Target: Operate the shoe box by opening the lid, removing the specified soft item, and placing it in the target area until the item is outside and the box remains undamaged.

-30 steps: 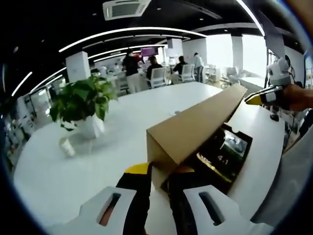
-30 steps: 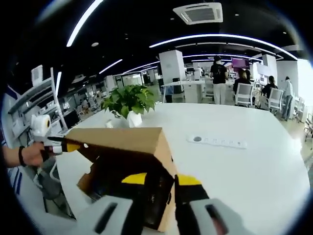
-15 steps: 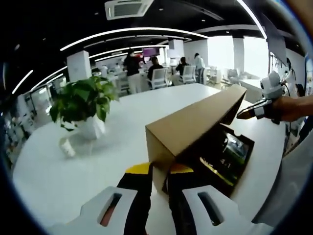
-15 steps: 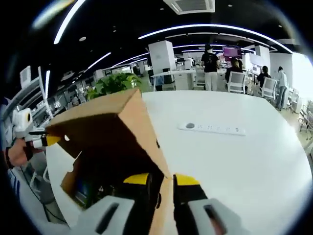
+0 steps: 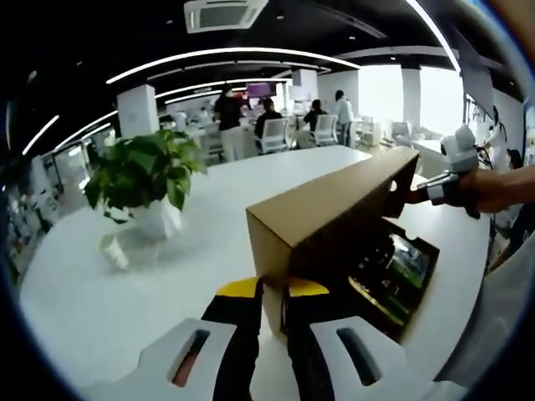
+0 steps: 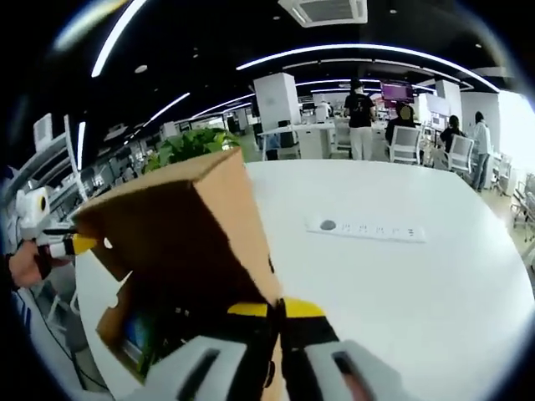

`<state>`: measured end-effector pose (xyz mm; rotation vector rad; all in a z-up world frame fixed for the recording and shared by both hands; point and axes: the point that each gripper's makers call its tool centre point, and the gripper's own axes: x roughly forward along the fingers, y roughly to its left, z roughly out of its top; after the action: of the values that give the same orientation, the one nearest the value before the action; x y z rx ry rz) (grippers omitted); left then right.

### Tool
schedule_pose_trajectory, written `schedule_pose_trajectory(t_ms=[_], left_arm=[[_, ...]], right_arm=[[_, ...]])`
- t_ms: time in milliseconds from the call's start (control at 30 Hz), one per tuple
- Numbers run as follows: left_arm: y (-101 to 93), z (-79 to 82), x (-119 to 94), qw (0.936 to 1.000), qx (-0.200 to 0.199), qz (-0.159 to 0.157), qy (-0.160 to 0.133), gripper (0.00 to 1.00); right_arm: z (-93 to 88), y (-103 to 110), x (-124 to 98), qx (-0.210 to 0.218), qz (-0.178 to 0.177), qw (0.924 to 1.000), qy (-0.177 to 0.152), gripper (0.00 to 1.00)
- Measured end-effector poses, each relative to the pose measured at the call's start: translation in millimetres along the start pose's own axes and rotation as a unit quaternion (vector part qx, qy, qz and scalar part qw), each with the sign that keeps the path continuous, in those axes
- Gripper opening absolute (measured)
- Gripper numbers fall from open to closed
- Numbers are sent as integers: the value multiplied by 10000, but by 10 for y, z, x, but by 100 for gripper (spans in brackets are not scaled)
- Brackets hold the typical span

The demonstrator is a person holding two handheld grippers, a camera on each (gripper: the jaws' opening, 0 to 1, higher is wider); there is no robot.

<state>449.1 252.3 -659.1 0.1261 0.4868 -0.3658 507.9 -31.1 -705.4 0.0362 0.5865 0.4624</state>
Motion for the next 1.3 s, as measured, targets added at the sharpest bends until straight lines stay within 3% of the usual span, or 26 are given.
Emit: schedule_pose_trajectory(t_ms=[367, 700, 1167, 1300], left_arm=[[98, 26, 119, 9998, -154, 121, -35, 7], [62, -209, 238, 9994, -183, 94, 271, 7], [108, -152, 268, 9993, -245, 204, 171, 6], [106, -204, 289, 9990, -234, 240, 280, 8]], right_arm=[[56, -8, 37, -64, 34, 10000, 0, 0], [63, -12, 48, -48, 65, 10000, -31, 0], [101, -27, 87, 3, 105, 9999, -87, 0], [105, -29, 91, 12, 106, 9999, -84, 0]])
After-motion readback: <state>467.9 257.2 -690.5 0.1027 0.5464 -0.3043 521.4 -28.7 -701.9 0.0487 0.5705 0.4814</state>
